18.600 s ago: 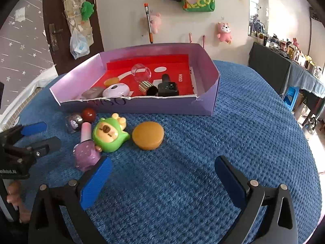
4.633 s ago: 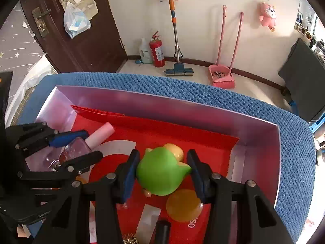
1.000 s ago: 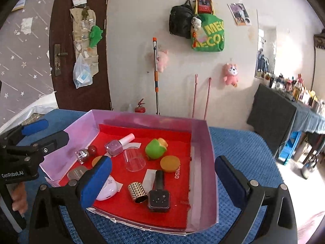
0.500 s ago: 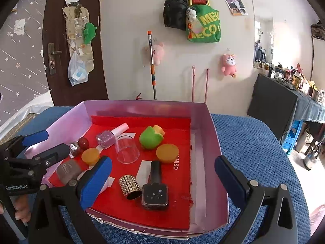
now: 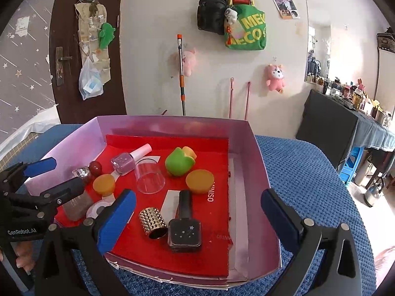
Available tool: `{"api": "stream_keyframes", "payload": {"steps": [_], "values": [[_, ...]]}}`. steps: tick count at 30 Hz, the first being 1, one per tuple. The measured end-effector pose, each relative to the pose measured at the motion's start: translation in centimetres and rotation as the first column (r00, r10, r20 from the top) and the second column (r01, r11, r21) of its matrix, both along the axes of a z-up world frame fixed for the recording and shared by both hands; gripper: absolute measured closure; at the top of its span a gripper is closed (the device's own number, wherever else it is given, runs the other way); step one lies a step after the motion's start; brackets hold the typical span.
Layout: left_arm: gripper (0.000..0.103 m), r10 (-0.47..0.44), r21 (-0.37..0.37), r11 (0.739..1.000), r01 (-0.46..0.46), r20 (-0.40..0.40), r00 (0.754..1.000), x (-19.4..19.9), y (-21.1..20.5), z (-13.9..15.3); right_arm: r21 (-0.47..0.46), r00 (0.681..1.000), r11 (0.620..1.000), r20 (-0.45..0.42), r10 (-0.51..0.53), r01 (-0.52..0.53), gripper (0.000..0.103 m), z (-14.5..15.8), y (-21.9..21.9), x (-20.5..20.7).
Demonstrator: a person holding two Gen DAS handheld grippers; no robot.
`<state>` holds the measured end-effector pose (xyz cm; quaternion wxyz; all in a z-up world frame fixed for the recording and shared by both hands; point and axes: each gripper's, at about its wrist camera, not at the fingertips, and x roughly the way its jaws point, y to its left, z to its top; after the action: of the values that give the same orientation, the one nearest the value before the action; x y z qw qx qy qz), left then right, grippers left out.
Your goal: Organize rigid objects
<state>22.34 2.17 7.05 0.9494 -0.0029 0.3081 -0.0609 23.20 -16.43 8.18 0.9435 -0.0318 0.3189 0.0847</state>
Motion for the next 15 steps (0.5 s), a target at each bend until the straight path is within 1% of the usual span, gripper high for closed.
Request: {"api": "stream_keyframes", "payload": {"steps": [15], "values": [[0.006,0.002,0.012,1.0,-0.002,-0.008,1.0,0.25,0.12,-0.34,-0.004,1.0,1.0,0.001,-0.002,0.002,0.0,0.02,-0.01,-0.27]]}}
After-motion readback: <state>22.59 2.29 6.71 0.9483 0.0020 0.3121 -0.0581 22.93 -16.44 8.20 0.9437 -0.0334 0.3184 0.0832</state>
